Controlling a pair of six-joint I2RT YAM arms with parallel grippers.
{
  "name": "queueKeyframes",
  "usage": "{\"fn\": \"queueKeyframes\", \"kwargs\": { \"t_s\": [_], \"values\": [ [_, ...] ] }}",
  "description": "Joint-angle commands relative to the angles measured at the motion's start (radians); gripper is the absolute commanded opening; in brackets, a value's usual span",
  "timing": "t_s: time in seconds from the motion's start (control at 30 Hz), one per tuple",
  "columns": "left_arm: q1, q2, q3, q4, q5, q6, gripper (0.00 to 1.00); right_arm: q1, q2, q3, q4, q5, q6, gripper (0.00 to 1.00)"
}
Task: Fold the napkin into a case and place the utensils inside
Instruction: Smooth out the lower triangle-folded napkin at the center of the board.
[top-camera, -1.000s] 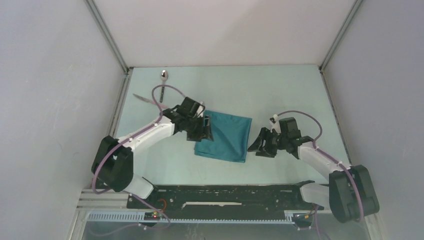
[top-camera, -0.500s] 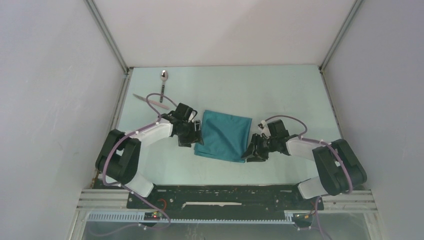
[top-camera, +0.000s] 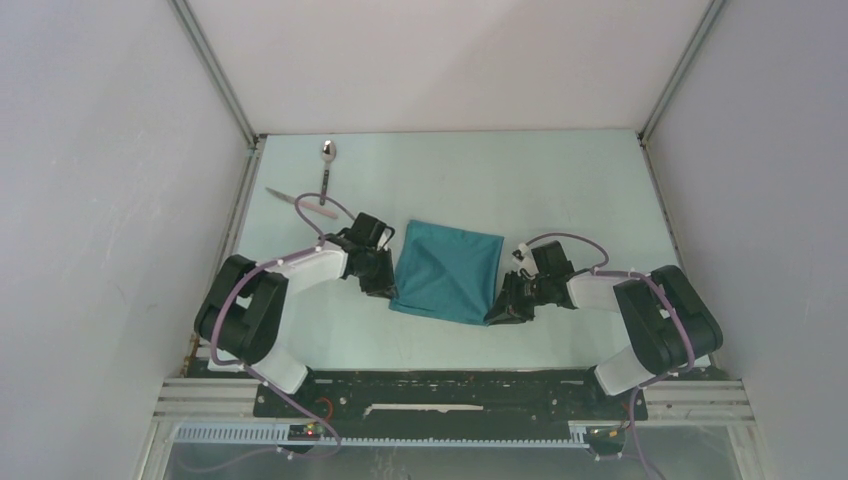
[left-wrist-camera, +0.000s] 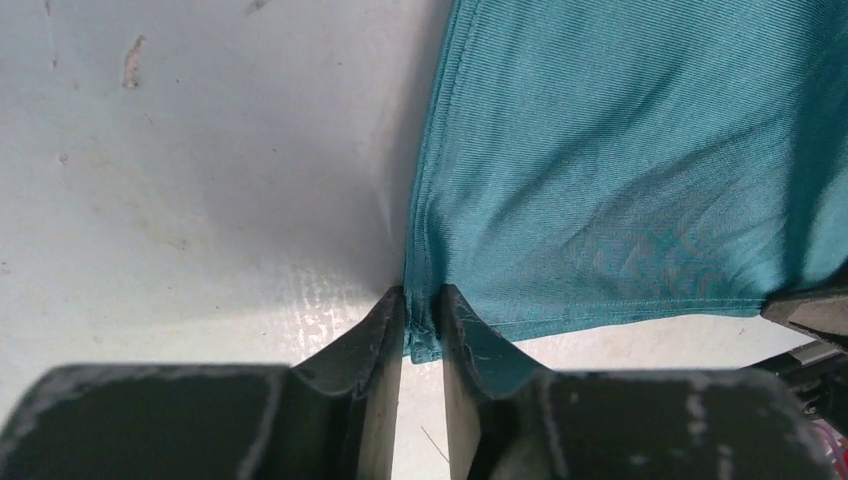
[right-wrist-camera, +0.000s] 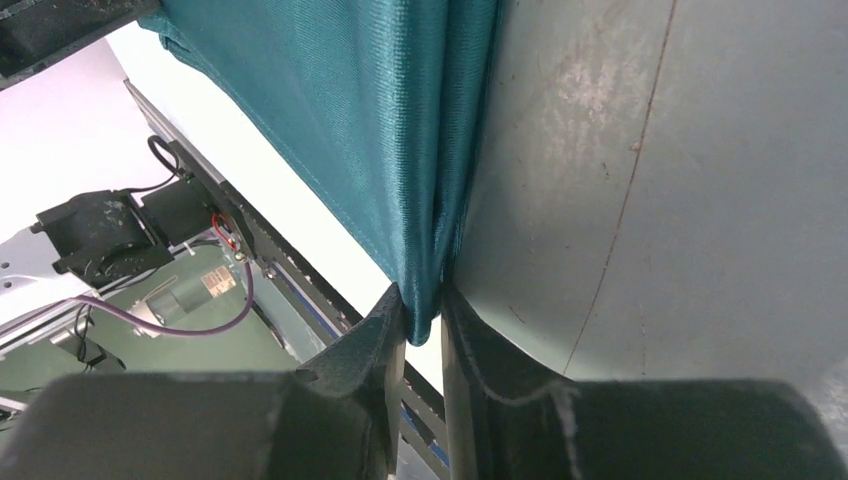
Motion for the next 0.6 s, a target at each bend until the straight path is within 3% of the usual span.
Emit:
{"fn": "queueKeyframes", "kwargs": {
  "t_s": [0.0,0.17,0.43,0.5,0.57],
  "values": [
    [-0.001,-0.044,-0.037,-0.016,-0.040,-0.003,0.21,0.006,0.007,0.005,0.017,0.011,-0.029,0.26],
    [-0.005,-0.104,-0.049,-0.040,-0.045,-0.011,0.09,0.008,0.019,0.005,0.022,0.011,-0.032,0.23],
    [-0.031,-0.141,-0.057,-0.055,-0.030,-0.026,0.26,0.007,0.029,0.005,0.022,0.011,-0.032,0.21],
    [-0.038,-0.142,-0.063,-0.056,-0.029,-0.027,0.26,0.007,0.027,0.005,0.021,0.012,-0.033,0.23],
    [-0.042,-0.141,-0.067,-0.057,-0.028,-0.026,0.19,0.007,0.023,0.004,0.017,0.012,-0.034,0.25]
  ]
}}
